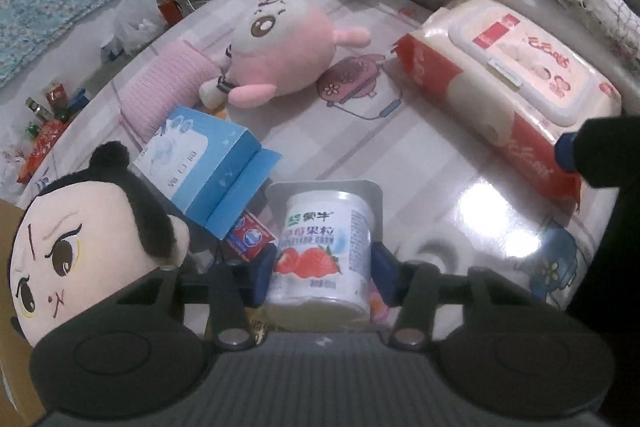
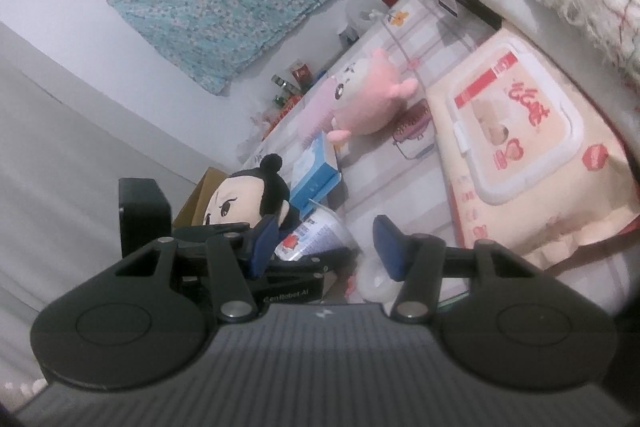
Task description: Organize soft objects
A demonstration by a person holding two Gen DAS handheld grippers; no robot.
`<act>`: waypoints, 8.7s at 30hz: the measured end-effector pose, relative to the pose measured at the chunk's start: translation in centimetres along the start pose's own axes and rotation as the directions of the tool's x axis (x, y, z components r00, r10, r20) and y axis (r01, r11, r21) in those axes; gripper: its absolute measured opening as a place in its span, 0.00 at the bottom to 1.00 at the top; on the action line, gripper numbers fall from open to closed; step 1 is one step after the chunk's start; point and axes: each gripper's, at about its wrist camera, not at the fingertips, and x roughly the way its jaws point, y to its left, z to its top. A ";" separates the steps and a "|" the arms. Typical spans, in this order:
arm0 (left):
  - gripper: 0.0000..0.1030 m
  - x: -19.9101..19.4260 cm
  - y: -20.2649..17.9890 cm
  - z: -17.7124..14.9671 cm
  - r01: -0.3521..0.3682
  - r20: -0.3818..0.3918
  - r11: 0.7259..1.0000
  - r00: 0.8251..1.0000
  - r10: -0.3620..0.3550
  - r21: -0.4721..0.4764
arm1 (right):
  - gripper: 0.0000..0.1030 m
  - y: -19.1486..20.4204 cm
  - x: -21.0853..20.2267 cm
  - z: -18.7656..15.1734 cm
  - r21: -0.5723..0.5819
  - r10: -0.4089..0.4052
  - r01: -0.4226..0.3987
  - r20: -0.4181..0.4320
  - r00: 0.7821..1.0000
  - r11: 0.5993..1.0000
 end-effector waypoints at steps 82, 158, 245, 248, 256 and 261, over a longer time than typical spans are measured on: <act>0.60 -5.8 -3.3 -13.3 0.179 0.285 0.981 0.947 -0.150 -0.078 | 0.70 6.5 4.8 -5.8 -0.288 -0.007 -0.095 -0.332 0.943 0.953; 0.62 -15.9 -0.6 -12.5 0.221 0.399 0.950 0.909 -0.120 -0.219 | 0.46 7.1 0.8 -0.2 -0.517 -0.224 0.149 -0.085 0.971 0.843; 0.88 -17.1 34.7 -20.7 0.036 0.183 0.474 0.945 0.269 -0.880 | 0.46 39.6 37.9 -7.9 -0.875 -0.495 -0.338 -0.476 0.727 0.346; 0.88 -16.4 35.1 -21.2 0.046 0.187 0.467 0.947 0.260 -0.883 | 0.46 39.1 39.8 -9.7 -0.904 -0.580 -0.342 -0.428 0.693 0.259; 0.88 -15.1 35.4 -21.9 0.045 0.181 0.470 0.952 0.248 -0.881 | 0.56 37.6 42.1 -11.2 -0.924 -0.645 -0.354 -0.361 0.674 0.148; 0.88 -15.2 36.1 -23.2 0.043 0.182 0.444 0.944 0.275 -0.895 | 0.56 39.2 41.8 -9.3 -0.936 -0.593 -0.333 -0.332 0.734 0.112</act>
